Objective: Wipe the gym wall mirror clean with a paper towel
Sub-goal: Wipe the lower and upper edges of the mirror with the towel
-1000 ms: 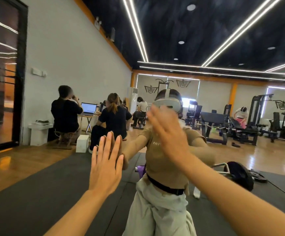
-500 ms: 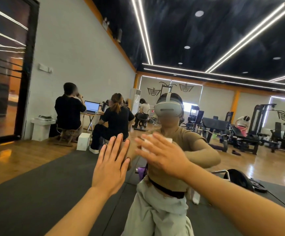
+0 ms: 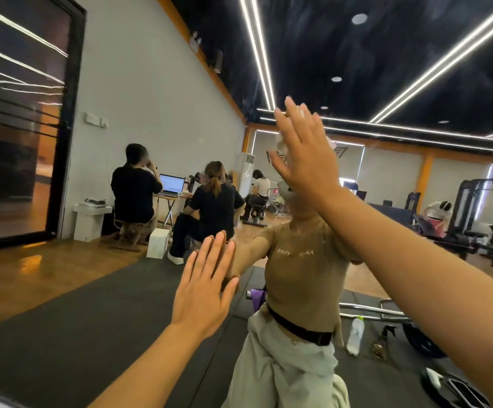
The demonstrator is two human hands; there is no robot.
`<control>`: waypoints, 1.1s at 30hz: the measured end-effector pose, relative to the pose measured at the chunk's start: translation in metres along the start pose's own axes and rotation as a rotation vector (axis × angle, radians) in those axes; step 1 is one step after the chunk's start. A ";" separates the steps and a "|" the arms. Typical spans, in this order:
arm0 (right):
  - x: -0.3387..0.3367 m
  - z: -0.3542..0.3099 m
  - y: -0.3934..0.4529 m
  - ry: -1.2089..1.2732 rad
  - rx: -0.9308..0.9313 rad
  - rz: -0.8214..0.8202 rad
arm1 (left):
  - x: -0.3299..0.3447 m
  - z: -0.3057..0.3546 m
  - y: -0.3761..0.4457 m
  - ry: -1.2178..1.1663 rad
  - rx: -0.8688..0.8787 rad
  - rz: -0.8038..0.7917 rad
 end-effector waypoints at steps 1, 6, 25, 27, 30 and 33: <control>0.003 -0.007 -0.005 0.037 -0.033 0.014 | 0.001 -0.003 -0.001 -0.016 -0.041 0.002; 0.026 -0.069 -0.057 0.140 -0.275 -0.097 | 0.004 -0.018 -0.011 -0.056 -0.077 0.012; 0.028 -0.053 -0.017 -0.008 -0.360 -0.106 | 0.012 -0.051 -0.044 0.081 0.007 -0.075; 0.021 -0.040 0.014 -0.009 -0.194 -0.029 | 0.010 -0.052 -0.044 0.080 0.013 -0.075; 0.017 -0.038 0.030 0.019 -0.001 0.053 | 0.009 -0.054 -0.044 0.074 0.022 -0.078; 0.027 -0.058 0.011 0.053 0.005 0.053 | 0.009 -0.055 -0.043 0.056 0.020 -0.084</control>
Point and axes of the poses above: each hand's wrist, its own y-axis towards the middle knuckle, its own x-axis out of the palm, z = x × y, the point moved 3 cm from there along y, towards the middle knuckle, and after that the axes turned 4 degrees about -x, right-handed, at the moved point
